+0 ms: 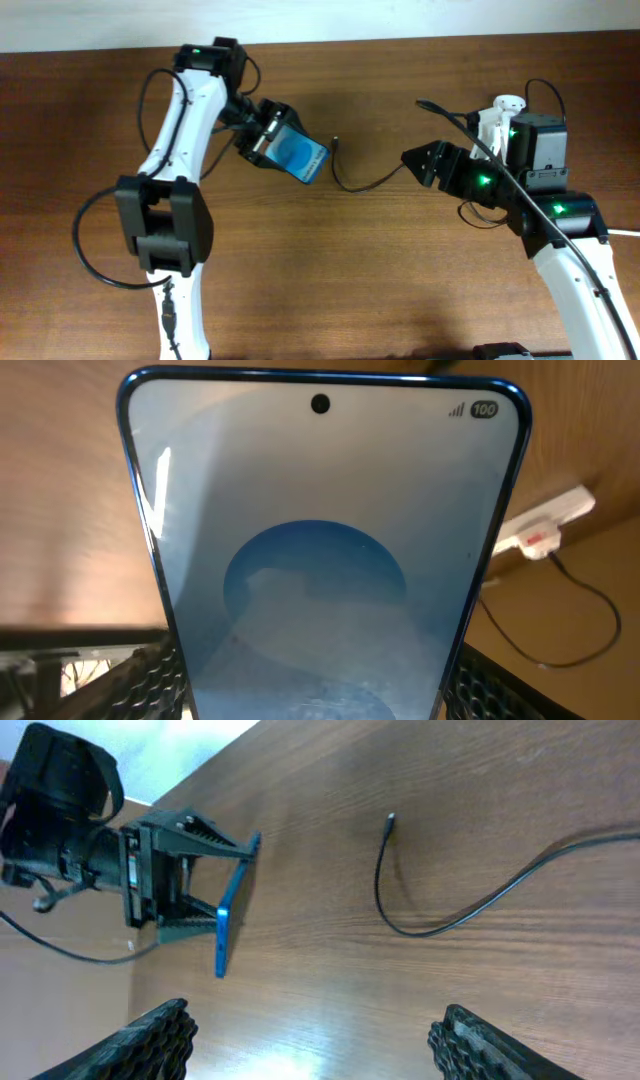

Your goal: Plug charger to phone and switch on socket

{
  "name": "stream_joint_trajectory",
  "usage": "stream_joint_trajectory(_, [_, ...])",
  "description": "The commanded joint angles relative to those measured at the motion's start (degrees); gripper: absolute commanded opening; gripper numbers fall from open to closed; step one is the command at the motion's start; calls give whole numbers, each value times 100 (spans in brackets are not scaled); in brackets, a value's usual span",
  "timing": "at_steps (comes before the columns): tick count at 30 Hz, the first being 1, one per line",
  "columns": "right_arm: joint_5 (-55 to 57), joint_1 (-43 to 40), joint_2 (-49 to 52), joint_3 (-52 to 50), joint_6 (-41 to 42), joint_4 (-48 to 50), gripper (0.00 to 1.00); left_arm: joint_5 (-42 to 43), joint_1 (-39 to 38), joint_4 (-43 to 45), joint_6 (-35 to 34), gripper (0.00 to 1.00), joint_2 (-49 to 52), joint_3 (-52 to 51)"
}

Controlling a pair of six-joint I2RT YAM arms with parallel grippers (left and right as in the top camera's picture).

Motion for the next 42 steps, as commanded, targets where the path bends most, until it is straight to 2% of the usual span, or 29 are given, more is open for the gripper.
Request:
stream_joint_trajectory(1, [614,525,35,120,673,120,82,431,-299,92,-566,0,-13,138])
stream_joint_trajectory(4, [1023,975,190,120,1091,284,81,428,-503,328,-857,0,-13,138])
stream_joint_trajectory(8, [1132,1298,498,120,1580,529,74,264,-750,643,-1172,0,-13,138])
stream_joint_trajectory(15, [1827,1797,863,120,1580,647,73,212,-1064,1045,-1613,0,-13,138])
stream_joint_trajectory(19, [2315,1998,1003,120,1578,660,73,289,-1075,1034,-1624,0,-13,138])
stream_joint_trajectory(25, [2293,2009,1449,120,1401,975,55,455,-1121,955,-1620,0,-13,138])
stream_joint_trajectory(34, [2426,2090,1552,120,1296,1246,52,695,-1296,933,-1622,0,-13,138])
stream_joint_trajectory(42, [2428,2124,1609,120,1320,1248,39,841,-1333,933,-1622,0,-13,138])
